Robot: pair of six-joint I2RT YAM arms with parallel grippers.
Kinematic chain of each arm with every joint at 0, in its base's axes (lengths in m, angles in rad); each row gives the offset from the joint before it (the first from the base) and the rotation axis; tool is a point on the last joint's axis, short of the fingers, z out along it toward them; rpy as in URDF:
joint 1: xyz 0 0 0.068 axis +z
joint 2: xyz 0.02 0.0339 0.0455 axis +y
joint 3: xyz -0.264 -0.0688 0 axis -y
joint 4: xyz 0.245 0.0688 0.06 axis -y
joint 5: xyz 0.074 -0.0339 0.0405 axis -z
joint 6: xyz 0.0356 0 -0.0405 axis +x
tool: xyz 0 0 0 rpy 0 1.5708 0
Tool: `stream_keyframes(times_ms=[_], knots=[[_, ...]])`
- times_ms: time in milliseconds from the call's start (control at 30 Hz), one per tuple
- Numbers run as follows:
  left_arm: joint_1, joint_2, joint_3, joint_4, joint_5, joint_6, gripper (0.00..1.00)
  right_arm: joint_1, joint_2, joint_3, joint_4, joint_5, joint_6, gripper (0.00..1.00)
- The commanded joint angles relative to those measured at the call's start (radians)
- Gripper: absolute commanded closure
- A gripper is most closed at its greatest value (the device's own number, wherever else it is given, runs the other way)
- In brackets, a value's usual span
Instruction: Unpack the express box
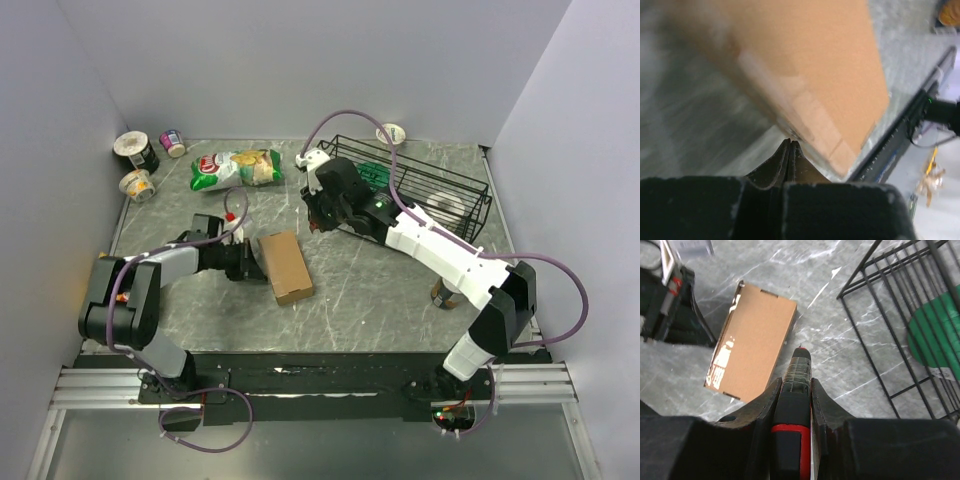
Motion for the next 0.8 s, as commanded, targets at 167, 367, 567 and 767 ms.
stream_keyframes(times_ms=[167,367,567,767], knots=[[-0.19,0.033,0.013,0.209,0.21,0.017,0.98,0.0,-0.002,0.05,0.042,0.066,-0.016,1.0],[-0.109,-0.082,0.123,-0.138,0.258,0.295,0.91,-0.032,-0.008,0.051,0.049,-0.242,-0.186,1.0],[0.086,-0.151,0.247,-0.169,0.258,0.327,0.73,-0.051,-0.115,-0.079,0.229,-0.322,-0.249,1.0],[0.09,0.024,0.32,0.11,0.135,0.083,0.56,-0.049,-0.094,-0.007,0.132,-0.312,-0.246,1.0]])
